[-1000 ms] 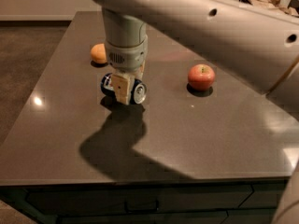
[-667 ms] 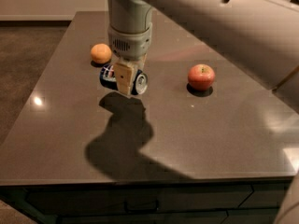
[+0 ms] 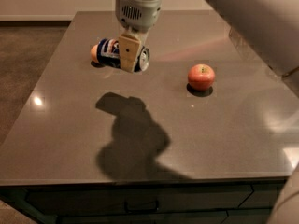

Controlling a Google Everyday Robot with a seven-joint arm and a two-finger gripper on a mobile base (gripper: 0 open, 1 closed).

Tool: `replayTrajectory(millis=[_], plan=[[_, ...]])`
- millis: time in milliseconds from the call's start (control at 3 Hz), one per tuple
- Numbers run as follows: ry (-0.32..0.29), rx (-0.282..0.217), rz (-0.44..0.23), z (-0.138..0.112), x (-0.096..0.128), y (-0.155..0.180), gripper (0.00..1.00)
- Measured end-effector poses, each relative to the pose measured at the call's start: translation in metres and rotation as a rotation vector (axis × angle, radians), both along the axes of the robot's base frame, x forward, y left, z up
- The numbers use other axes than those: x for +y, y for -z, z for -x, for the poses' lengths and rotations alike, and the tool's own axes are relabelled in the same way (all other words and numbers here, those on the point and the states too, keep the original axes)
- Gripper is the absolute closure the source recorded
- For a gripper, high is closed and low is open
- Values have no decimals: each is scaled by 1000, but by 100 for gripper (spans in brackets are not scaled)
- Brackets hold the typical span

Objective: Pick pepsi can

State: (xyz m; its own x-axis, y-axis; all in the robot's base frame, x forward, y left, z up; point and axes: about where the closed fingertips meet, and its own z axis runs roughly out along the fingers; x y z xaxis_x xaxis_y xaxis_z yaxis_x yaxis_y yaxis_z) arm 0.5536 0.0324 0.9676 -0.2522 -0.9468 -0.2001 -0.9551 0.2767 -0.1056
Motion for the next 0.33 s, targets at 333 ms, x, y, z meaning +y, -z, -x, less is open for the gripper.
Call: replayTrajectory(millis=[333], plan=[[-2,-28,-24,-6,6,-4,100]])
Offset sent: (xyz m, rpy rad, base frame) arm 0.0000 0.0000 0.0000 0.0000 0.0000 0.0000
